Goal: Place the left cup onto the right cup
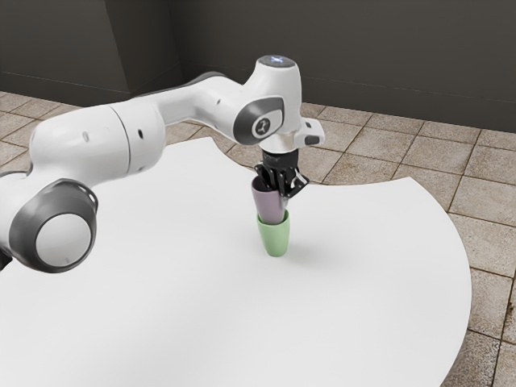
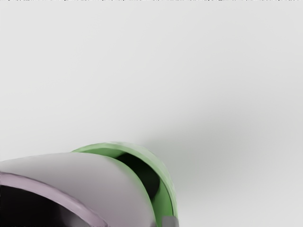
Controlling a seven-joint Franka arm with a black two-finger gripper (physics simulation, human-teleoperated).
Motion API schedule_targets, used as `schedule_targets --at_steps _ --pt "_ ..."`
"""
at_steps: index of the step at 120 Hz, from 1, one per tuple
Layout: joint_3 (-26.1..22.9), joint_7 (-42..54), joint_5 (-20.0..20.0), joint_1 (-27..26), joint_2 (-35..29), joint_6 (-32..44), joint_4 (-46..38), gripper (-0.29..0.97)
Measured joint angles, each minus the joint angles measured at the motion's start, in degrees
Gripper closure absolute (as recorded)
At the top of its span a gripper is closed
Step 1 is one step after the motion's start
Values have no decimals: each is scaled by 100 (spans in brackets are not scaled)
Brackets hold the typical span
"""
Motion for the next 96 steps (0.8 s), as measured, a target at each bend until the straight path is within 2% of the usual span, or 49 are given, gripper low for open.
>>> schedule_targets --at_steps 24,44,56,73,96 --pt "-6 -20 0 0 38 25 -4 77" --pt "-7 -18 -30 0 53 32 -12 41" --pt "-7 -16 -37 0 54 34 -13 25" --pt "-2 -14 -41 0 54 35 -18 13" --pt "1 -11 -49 0 54 36 -19 5"
